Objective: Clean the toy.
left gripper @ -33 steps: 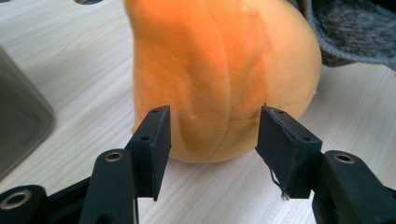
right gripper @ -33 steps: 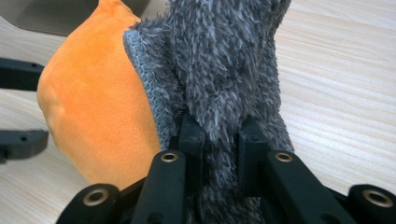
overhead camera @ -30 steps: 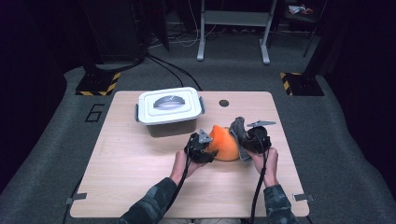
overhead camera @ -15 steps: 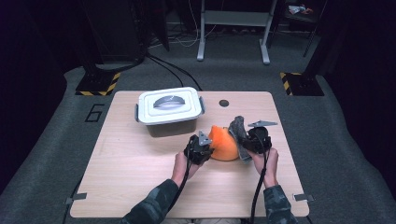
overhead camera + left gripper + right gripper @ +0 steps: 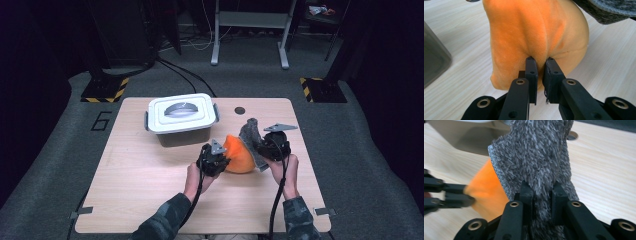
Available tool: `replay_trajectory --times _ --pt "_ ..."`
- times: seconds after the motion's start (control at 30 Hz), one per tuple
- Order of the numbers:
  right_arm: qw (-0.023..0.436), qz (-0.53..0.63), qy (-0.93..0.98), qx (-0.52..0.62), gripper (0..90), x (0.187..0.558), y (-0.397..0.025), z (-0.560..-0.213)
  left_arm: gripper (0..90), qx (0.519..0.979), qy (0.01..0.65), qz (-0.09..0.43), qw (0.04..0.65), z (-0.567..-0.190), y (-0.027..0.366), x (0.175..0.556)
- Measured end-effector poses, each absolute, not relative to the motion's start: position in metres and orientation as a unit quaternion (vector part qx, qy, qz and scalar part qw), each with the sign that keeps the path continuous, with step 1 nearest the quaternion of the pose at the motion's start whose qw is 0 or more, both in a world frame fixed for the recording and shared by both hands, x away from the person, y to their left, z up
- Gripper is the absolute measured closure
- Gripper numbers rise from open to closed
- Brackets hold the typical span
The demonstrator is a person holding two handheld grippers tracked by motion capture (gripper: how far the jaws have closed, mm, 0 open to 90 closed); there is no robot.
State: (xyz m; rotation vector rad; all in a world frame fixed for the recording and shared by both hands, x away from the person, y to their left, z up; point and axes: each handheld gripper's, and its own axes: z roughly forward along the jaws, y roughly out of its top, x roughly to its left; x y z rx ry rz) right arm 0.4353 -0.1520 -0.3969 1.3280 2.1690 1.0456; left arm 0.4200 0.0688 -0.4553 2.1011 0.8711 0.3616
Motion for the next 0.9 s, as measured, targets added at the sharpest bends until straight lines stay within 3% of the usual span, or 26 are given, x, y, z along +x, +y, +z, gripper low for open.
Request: replay_trajectory --times 0.37,0.9 --pt "0.202 0.344 0.805 0.439 75.2 0.447 -0.112 -0.408 81.7 0.837 0.344 0.143 0.401 -0.461 0.065 0.421" --pt "0.205 0.324 0.784 0.489 75.7 0.452 -0.143 -0.425 80.7 0.836 0.35 0.135 0.401 -0.466 0.068 0.425"
